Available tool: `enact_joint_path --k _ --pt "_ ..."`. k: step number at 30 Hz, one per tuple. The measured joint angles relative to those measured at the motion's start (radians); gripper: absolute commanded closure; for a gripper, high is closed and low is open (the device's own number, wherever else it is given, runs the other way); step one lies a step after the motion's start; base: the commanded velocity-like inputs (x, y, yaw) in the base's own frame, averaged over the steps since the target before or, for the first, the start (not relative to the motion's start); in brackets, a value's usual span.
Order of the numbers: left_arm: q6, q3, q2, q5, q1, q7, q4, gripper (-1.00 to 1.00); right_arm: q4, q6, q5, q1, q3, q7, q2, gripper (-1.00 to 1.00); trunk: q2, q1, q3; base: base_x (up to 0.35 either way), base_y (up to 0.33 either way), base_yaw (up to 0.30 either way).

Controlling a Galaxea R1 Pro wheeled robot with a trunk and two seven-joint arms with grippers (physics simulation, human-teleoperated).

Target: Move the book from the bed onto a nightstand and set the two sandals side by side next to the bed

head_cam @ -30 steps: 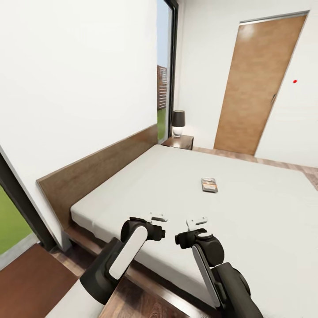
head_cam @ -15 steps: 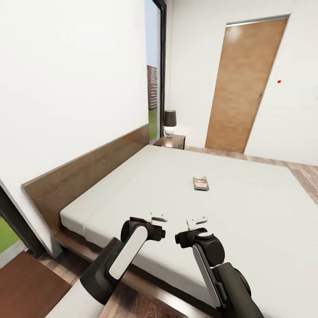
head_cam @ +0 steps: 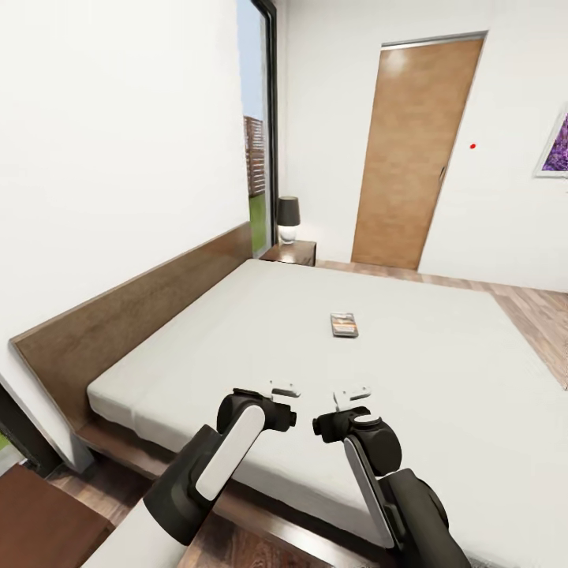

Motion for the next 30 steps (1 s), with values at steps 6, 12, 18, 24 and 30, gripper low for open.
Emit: enact_joint_path --k 6,12,18,24,30 --pt "0.0 -0.001 0.0 0.0 0.0 0.0 -0.002 -1.0 0.0 0.0 0.0 0.0 0.001 0.0 0.0 -1.0 0.0 0.0 0.0 0.0 0.0 -0.141" --pt "0.0 -0.002 0.0 0.0 0.0 0.001 -0.004 -1.0 0.0 0.0 0.0 0.0 0.001 0.0 0.0 -1.0 0.0 0.0 0.0 0.0 0.0 -0.141" --pt "0.0 -0.003 0.0 0.0 0.0 0.0 -0.005 -1.0 0.0 0.0 0.0 0.0 0.001 0.0 0.0 -1.0 0.0 0.0 0.0 0.0 0.0 -0.14" --pt "0.0 -0.003 0.0 0.0 0.001 0.0 -0.006 -1.0 0.0 0.0 0.0 0.0 0.001 0.0 0.0 -1.0 0.0 0.0 0.0 0.0 0.0 -0.116" --pt "0.0 -0.003 0.0 0.0 0.001 -0.001 -0.005 -1.0 0.0 0.0 0.001 0.0 0.001 0.0 0.0 -1.0 0.0 0.0 0.0 0.0 0.0 -0.053"
